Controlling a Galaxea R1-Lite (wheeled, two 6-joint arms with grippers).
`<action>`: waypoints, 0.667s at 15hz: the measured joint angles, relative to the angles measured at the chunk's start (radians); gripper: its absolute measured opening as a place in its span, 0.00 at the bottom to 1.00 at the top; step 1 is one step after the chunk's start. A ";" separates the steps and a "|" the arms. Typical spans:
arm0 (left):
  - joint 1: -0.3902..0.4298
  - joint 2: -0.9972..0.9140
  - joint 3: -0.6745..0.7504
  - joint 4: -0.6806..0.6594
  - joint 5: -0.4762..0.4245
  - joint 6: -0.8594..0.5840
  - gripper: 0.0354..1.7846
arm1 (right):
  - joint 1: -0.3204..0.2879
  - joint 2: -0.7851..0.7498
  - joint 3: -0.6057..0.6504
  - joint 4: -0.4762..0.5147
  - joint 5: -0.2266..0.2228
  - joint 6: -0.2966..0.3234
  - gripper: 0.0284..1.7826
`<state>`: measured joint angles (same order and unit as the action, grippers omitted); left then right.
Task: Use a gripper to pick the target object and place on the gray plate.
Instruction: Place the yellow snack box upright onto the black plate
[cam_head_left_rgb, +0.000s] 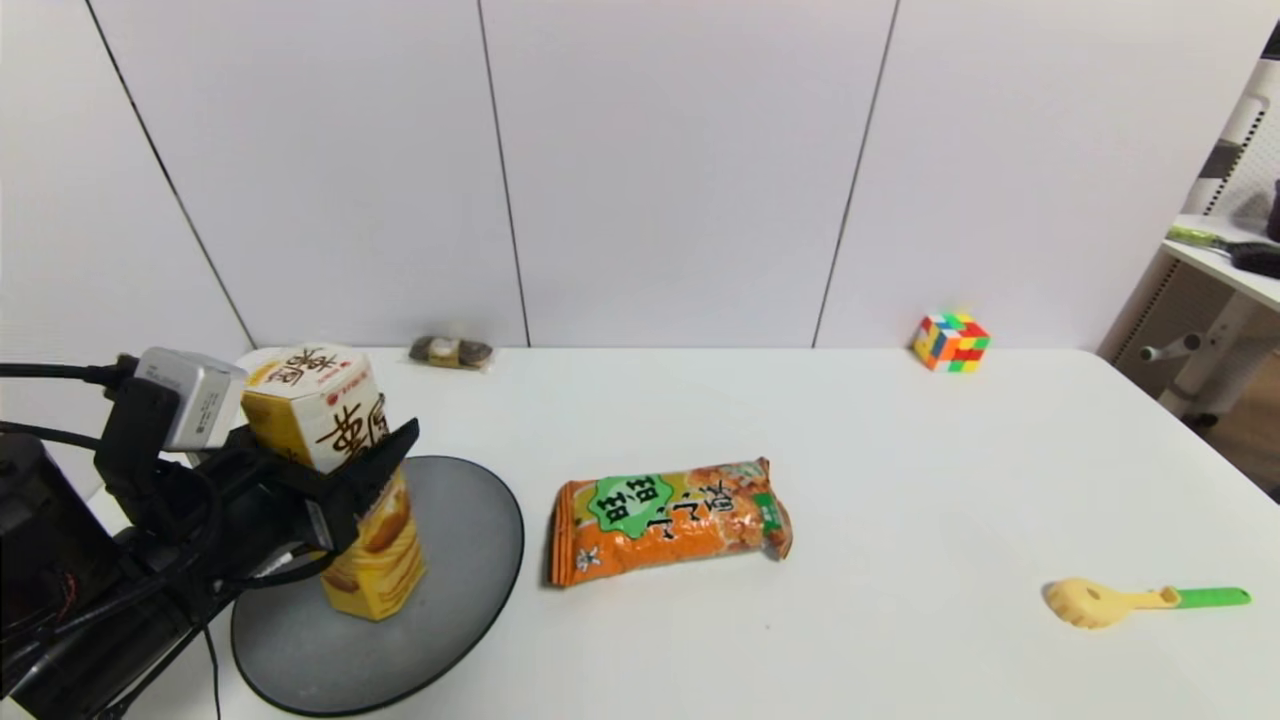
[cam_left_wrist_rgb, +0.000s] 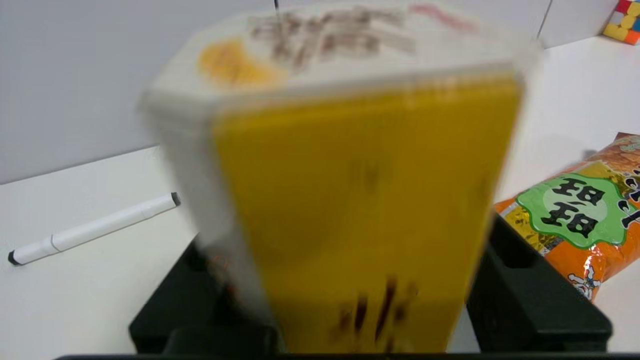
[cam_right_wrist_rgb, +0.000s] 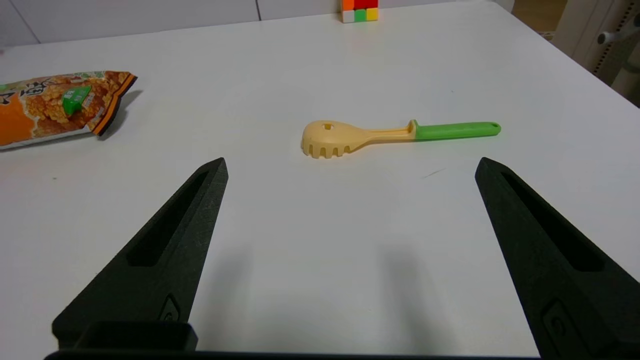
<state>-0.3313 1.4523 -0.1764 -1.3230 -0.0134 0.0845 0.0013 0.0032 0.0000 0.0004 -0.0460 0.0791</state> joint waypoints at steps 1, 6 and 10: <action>0.000 -0.003 -0.003 -0.006 0.000 0.001 0.71 | 0.000 0.000 0.000 0.000 0.000 0.000 0.96; 0.000 -0.058 -0.004 -0.007 0.015 0.005 0.83 | 0.000 0.000 0.000 0.000 0.000 0.000 0.96; 0.001 -0.184 0.009 0.040 0.102 0.027 0.88 | 0.000 0.000 0.000 0.000 0.000 0.000 0.96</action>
<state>-0.3300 1.2681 -0.1672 -1.2834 0.0885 0.1119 0.0013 0.0032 0.0000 0.0000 -0.0455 0.0791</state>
